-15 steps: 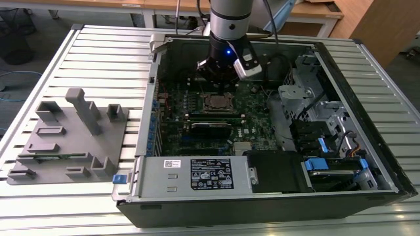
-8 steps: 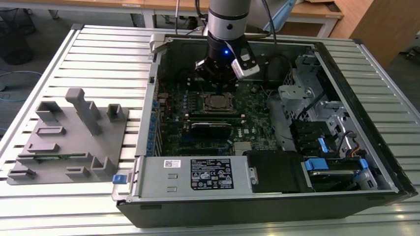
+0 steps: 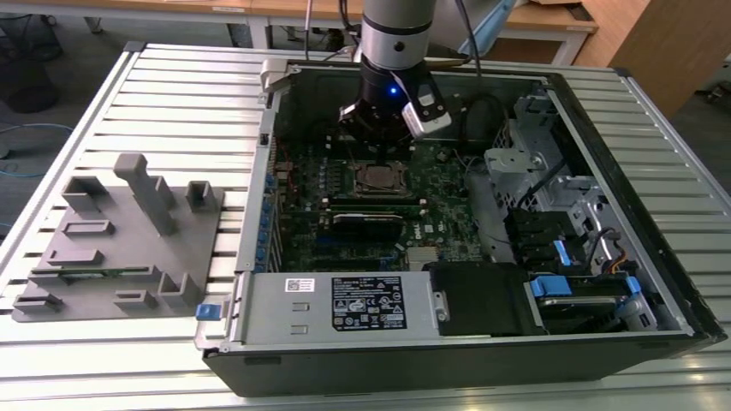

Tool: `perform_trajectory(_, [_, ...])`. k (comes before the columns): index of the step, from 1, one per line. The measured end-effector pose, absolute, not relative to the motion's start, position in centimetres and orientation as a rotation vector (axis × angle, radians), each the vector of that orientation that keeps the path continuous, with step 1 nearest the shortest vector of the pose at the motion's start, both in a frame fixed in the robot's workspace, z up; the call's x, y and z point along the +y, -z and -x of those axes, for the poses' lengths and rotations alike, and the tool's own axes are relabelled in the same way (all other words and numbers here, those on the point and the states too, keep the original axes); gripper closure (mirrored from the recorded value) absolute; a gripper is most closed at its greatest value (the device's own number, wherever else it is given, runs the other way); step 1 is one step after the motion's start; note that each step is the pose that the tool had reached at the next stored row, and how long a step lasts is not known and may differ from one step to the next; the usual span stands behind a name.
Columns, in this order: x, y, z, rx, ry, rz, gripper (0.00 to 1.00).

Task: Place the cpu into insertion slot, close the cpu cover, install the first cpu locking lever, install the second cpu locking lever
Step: 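Install the first cpu locking lever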

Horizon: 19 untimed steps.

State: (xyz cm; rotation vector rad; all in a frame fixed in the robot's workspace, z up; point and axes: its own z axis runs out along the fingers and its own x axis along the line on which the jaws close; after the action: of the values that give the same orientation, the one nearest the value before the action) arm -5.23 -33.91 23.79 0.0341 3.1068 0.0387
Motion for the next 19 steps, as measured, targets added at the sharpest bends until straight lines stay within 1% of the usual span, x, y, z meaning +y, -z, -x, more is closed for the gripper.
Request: perform_trajectory(19, [-33.91,-24.05,6.05,3.107,-0.039,-0.034,0.89])
